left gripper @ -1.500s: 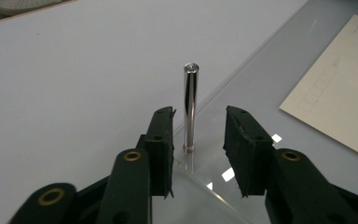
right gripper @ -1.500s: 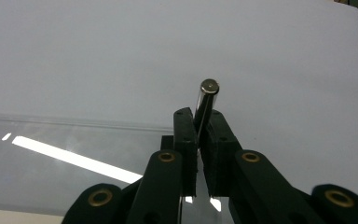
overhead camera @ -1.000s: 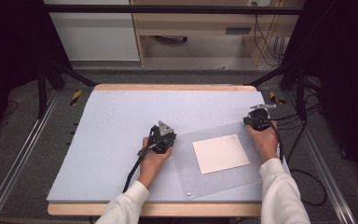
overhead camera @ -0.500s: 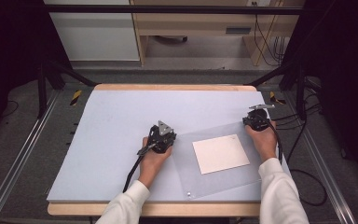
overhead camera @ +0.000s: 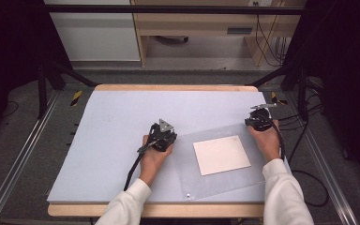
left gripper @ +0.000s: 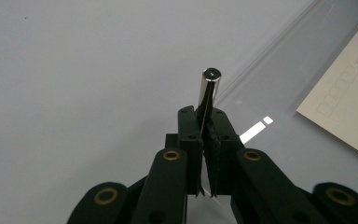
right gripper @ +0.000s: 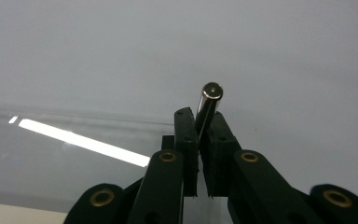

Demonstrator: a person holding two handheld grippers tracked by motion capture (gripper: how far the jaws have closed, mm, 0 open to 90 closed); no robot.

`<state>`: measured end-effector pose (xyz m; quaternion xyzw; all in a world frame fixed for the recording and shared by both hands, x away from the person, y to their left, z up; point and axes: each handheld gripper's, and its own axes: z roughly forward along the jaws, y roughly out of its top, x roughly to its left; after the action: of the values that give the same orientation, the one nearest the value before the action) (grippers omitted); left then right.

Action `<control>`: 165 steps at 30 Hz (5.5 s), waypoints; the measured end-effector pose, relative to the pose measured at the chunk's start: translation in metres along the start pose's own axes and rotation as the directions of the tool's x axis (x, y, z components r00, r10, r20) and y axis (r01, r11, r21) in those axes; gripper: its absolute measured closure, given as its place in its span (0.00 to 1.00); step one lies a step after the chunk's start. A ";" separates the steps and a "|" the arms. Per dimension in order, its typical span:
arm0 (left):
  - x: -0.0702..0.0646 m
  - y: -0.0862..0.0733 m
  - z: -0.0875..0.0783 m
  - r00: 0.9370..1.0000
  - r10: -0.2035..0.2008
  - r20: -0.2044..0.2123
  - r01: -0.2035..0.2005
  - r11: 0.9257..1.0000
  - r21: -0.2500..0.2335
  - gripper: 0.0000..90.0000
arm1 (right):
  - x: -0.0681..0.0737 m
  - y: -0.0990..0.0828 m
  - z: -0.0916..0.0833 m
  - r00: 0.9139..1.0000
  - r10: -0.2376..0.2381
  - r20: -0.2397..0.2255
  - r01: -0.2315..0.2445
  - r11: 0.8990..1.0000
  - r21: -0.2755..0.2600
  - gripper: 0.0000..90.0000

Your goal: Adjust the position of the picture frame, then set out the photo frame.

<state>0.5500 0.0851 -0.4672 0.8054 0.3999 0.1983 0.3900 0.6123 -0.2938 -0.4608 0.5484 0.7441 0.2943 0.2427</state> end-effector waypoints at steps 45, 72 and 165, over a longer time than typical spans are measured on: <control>0.094 0.026 -0.106 0.995 0.100 -0.007 -0.099 0.991 0.092 0.92 | 0.110 0.056 -0.065 0.989 -0.147 -0.033 0.148 0.987 0.057 0.95; 0.130 -0.005 -0.094 0.998 0.052 -0.022 -0.048 0.989 0.142 0.93 | 0.153 0.039 -0.041 0.984 -0.167 -0.070 0.174 0.979 0.111 0.95; 0.101 -0.035 -0.068 0.979 -0.005 -0.205 -0.020 0.993 -0.119 0.87 | 0.141 -0.007 -0.029 0.986 -0.168 0.000 0.163 0.957 -0.240 0.93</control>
<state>0.5514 0.2109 -0.4520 0.7572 0.4219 0.3055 0.3941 0.5477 -0.1652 -0.4504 0.4477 0.7490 0.3663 0.3231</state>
